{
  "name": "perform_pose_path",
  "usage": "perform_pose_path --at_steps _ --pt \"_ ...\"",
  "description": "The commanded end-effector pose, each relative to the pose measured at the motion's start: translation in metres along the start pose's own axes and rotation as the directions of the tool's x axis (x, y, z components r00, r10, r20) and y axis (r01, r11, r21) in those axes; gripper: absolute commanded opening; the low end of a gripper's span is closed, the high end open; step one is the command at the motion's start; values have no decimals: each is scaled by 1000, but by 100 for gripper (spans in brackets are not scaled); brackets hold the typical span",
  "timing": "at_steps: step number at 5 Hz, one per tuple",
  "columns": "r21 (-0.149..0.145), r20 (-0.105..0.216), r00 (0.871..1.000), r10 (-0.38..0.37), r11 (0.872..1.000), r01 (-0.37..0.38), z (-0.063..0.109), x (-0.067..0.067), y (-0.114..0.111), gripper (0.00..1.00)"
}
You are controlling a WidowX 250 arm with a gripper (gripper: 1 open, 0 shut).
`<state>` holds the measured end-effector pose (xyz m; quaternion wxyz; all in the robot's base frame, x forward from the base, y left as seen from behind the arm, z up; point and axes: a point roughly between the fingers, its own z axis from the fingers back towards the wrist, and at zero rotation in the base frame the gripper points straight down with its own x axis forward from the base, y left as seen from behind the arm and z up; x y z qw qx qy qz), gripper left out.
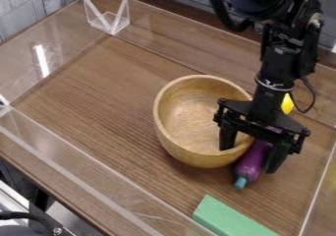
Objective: Put the purple eggplant in the brown bowl
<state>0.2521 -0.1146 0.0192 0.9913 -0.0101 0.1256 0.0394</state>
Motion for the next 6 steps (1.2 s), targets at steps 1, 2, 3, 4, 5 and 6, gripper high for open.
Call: perform_pose_path --at_steps 1,2,3,4,5,6 --pt "9 -50 998 -24 1000 24 -14 -13 -10 100" --pt "10 -52 998 -22 1000 23 -14 -13 -11 100" --pt "11 -54 998 -20 1000 21 -14 -13 -11 100" --pt "12 -56 998 -18 1000 19 -14 -13 -11 100" --pt "13 -59 998 -16 1000 17 -13 -12 -12 100" --pt "14 -61 998 -14 1000 15 -13 -12 -12 100"
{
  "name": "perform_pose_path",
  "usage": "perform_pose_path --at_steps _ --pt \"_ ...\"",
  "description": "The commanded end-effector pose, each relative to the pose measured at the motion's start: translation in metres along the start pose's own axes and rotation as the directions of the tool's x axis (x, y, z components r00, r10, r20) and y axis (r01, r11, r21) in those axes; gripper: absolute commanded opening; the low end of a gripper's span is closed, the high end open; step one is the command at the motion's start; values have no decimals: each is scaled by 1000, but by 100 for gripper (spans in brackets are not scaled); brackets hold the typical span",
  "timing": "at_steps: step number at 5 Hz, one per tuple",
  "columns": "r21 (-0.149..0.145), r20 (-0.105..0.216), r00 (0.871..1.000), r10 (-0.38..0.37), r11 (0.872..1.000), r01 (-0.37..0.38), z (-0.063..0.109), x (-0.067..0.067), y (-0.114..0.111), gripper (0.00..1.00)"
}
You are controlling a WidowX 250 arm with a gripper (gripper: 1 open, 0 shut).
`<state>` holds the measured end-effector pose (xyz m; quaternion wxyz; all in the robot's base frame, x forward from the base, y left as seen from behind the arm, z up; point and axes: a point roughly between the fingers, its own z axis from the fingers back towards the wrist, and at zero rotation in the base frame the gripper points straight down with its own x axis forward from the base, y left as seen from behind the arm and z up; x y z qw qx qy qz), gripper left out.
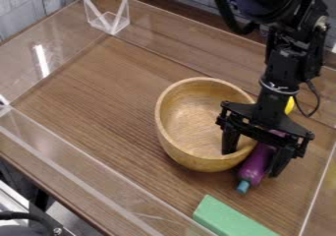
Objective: Put the purple eggplant in the brown bowl
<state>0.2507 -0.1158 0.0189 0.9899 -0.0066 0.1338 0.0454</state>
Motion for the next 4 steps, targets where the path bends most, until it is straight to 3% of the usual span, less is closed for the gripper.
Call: perform_pose_path --at_steps 1,4 --pt "10 -47 999 -25 1000 25 -12 -10 -11 100" --pt "14 -53 998 -18 1000 19 -12 -9 -11 100"
